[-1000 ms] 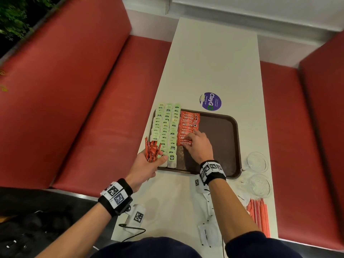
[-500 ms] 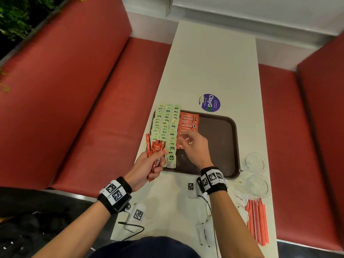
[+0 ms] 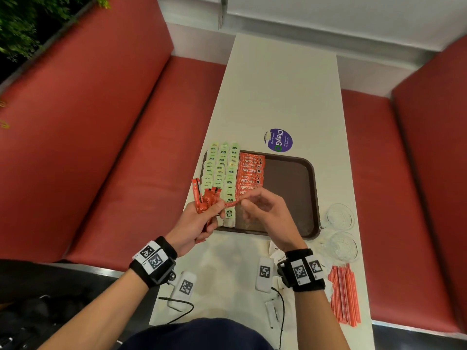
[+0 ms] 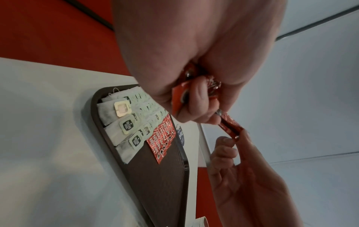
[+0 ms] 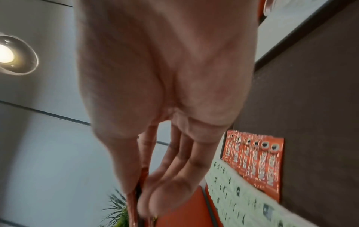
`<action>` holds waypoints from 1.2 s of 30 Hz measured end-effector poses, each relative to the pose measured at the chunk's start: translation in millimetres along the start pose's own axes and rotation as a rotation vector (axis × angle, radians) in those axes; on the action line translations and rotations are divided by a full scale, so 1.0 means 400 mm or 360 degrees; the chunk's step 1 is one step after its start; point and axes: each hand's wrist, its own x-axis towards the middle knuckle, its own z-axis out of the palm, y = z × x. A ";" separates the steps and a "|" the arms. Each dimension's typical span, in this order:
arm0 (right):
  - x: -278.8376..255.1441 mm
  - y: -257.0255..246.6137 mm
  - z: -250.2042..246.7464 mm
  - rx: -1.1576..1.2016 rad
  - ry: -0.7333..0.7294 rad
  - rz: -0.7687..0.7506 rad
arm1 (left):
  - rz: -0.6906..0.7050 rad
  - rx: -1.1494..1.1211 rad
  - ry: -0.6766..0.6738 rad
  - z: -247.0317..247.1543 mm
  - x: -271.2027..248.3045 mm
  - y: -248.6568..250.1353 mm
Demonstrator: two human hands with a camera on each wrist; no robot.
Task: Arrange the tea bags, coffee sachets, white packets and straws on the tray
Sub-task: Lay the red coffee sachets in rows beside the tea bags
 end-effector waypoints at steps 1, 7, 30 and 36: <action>-0.009 -0.002 -0.005 0.0024 -0.0050 0.0023 | 0.0031 0.0014 0.0029 0.001 0.001 0.001; -0.031 0.013 -0.005 -0.0005 0.0077 0.0070 | 0.0217 0.0201 0.0100 0.018 0.007 0.008; 0.008 0.147 -0.031 -0.1883 0.0347 -0.0736 | 0.0148 0.0440 0.0297 0.041 0.043 -0.023; 0.112 0.221 -0.133 -0.1937 0.0280 -0.0169 | -0.0041 0.0254 0.0296 0.009 0.038 -0.045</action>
